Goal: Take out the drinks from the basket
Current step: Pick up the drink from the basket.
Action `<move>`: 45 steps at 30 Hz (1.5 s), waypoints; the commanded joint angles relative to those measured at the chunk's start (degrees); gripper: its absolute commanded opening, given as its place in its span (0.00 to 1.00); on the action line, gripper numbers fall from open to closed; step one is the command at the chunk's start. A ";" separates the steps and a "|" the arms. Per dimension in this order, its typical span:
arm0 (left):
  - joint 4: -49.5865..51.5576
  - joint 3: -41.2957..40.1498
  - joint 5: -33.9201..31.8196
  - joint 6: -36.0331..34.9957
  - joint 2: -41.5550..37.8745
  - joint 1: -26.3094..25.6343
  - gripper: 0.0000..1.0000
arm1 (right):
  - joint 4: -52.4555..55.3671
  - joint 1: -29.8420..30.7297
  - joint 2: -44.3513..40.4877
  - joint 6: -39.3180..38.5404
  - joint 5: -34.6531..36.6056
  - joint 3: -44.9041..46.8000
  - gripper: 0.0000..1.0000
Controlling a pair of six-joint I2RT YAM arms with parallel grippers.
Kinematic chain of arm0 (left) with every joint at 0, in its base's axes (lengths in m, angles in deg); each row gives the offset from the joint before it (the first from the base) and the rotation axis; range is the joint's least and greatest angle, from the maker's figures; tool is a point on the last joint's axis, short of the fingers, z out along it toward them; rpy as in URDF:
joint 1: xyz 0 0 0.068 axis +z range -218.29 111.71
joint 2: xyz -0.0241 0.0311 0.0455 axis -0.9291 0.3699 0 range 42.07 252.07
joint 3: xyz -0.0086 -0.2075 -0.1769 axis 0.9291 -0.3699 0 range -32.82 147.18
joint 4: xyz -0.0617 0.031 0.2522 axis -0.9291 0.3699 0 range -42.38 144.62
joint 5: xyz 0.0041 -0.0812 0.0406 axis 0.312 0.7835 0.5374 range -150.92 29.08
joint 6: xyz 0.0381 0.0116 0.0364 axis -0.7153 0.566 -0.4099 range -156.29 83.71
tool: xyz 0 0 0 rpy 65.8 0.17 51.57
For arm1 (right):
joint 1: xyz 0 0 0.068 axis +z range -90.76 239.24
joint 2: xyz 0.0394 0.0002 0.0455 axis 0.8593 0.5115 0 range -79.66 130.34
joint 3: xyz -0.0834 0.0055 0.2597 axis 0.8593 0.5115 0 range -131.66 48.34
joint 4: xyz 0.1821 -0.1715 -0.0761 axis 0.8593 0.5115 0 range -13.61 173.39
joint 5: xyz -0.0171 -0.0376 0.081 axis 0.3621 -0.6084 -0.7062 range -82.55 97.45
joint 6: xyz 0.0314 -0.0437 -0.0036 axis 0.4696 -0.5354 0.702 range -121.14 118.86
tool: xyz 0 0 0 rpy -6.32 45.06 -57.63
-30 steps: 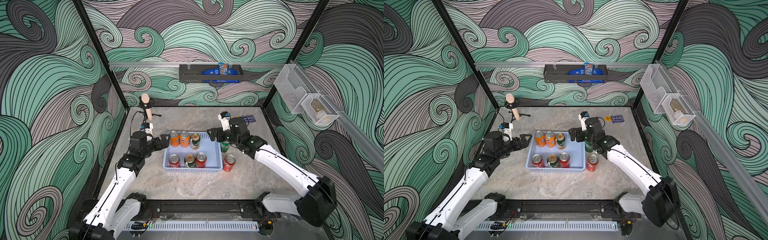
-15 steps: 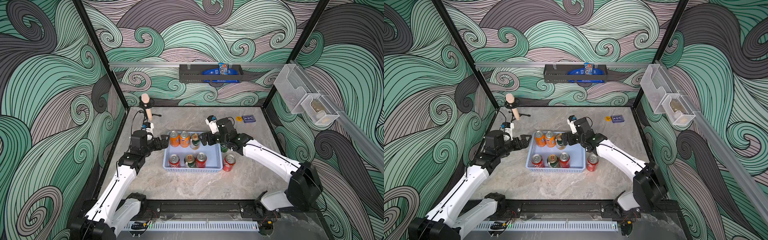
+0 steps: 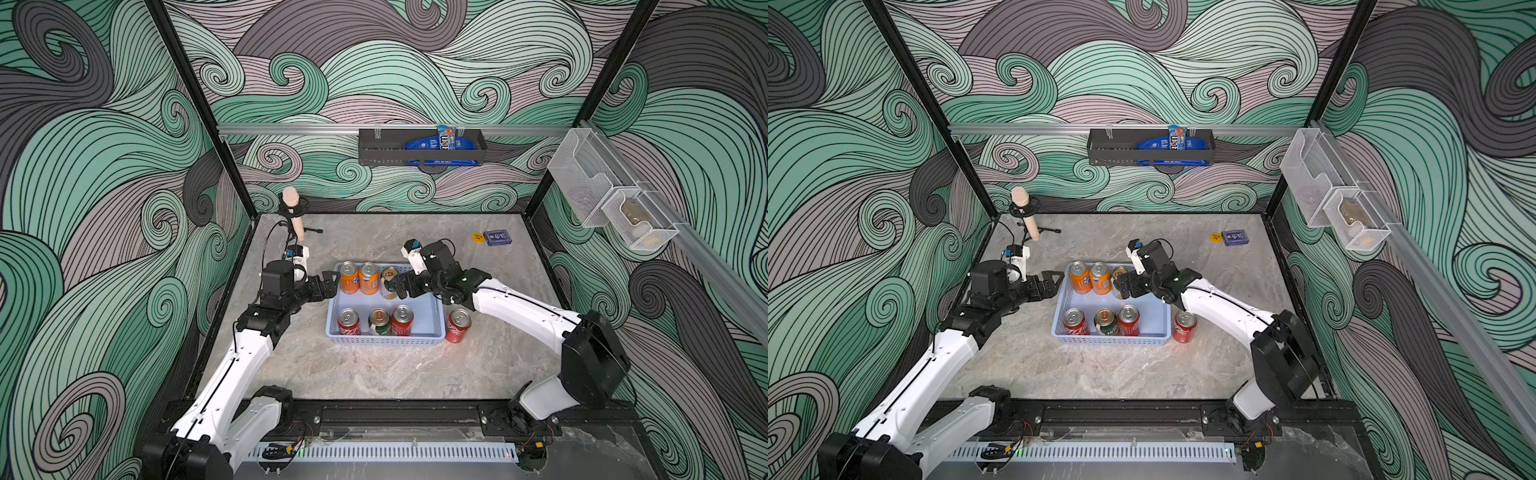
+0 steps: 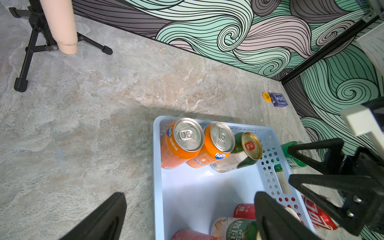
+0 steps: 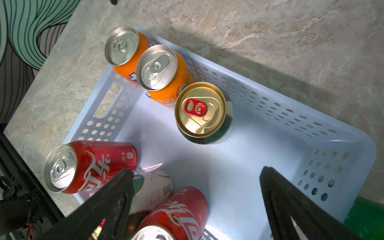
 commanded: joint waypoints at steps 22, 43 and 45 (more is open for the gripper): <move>-4.66 0.04 6.33 4.14 -1.16 0.25 0.99 | -0.75 1.30 13.87 -1.30 4.22 -10.14 0.93; -6.87 -1.40 7.58 3.77 0.36 0.51 0.99 | -9.87 1.59 16.48 0.97 3.44 -4.86 0.90; -6.88 -1.38 7.65 3.80 0.28 0.51 0.99 | -10.10 1.66 16.25 1.04 3.87 -4.60 0.88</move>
